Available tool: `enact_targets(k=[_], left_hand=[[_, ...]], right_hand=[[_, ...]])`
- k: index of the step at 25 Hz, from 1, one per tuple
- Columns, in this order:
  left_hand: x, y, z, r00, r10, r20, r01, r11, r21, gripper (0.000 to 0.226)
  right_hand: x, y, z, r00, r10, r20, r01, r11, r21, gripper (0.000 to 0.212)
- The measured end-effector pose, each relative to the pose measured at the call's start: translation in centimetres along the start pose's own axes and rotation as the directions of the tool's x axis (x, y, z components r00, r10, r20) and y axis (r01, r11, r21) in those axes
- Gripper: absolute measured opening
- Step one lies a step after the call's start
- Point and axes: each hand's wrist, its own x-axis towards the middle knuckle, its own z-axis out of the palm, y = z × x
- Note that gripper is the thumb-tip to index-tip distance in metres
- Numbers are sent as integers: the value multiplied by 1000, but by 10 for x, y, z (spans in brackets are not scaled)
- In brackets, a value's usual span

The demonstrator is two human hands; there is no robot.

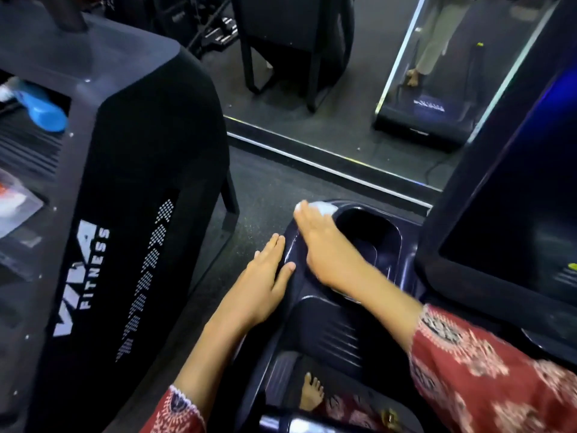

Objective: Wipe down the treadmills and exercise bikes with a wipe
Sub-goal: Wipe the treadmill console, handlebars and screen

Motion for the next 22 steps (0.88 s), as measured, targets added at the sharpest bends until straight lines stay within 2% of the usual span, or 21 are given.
enact_targets(k=[2,3,4,7,9,12,14,15,19,21,22], left_hand=[[10,-4,-5,996,89,20,-88,995,-37,56],[15,-5,-7,993,119,29,-117,991,-59,56],[19,-5,-7,991,126,33,-124,990,-66,56],[24,-5,-6,994,105,40,-104,994,-22,57],[23,-4,-4,989,147,36,-146,989,-7,56],[16,-6,-4,960,279,8,-279,959,50,54],[13,-9,-3,931,366,9,-364,923,124,56],[11,-10,-2,912,409,17,-406,900,159,58],[7,-5,3,877,478,54,-475,845,246,55],[7,-2,5,863,501,64,-494,810,316,53],[7,-1,6,860,505,75,-498,798,339,53]], right_hand=[[-26,-11,8,991,-127,33,126,991,40,61],[-26,-9,8,990,-135,43,134,991,20,60],[-17,-3,5,994,-105,-3,105,994,9,60],[13,9,-4,993,98,-61,-102,992,-70,60],[5,7,-2,983,169,-76,-171,985,-26,69],[-51,-15,4,993,113,31,-114,993,28,85],[-89,-29,-3,993,49,110,-53,998,29,88],[-101,-29,-5,988,65,141,-70,997,33,87],[-90,-22,-1,978,189,88,-195,978,69,68],[-89,-24,7,968,229,98,-233,972,30,73],[-95,-21,9,980,195,48,-192,980,-56,77]])
